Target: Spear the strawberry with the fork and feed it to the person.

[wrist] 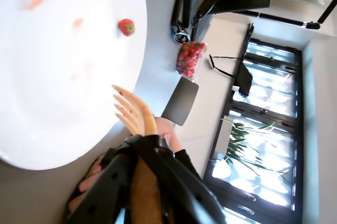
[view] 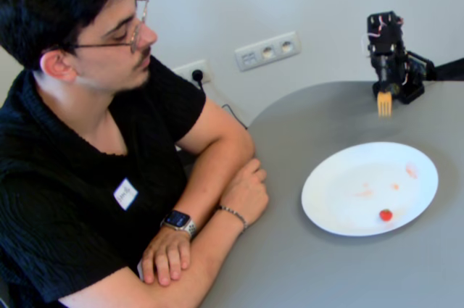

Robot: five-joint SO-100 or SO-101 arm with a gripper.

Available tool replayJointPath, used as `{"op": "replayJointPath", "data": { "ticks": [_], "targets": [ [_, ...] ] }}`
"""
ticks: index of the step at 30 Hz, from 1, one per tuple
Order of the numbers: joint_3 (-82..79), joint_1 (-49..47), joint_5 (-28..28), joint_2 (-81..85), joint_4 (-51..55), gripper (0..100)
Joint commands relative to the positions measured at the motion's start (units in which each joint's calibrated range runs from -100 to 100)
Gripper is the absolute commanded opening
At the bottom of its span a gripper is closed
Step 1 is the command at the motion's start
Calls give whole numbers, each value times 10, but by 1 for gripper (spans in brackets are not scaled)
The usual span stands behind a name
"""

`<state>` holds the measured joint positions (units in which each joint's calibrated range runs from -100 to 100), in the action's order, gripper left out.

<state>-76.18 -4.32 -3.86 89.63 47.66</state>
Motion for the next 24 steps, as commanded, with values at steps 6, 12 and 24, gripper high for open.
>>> {"op": "replayJointPath", "data": {
  "ticks": [6, 12, 24],
  "targets": [
    [159, -11, 2, -341, -158, 1],
    [234, -5, 2, -530, -264, 1],
    [506, -1, 2, -879, -310, 1]
  ]
}}
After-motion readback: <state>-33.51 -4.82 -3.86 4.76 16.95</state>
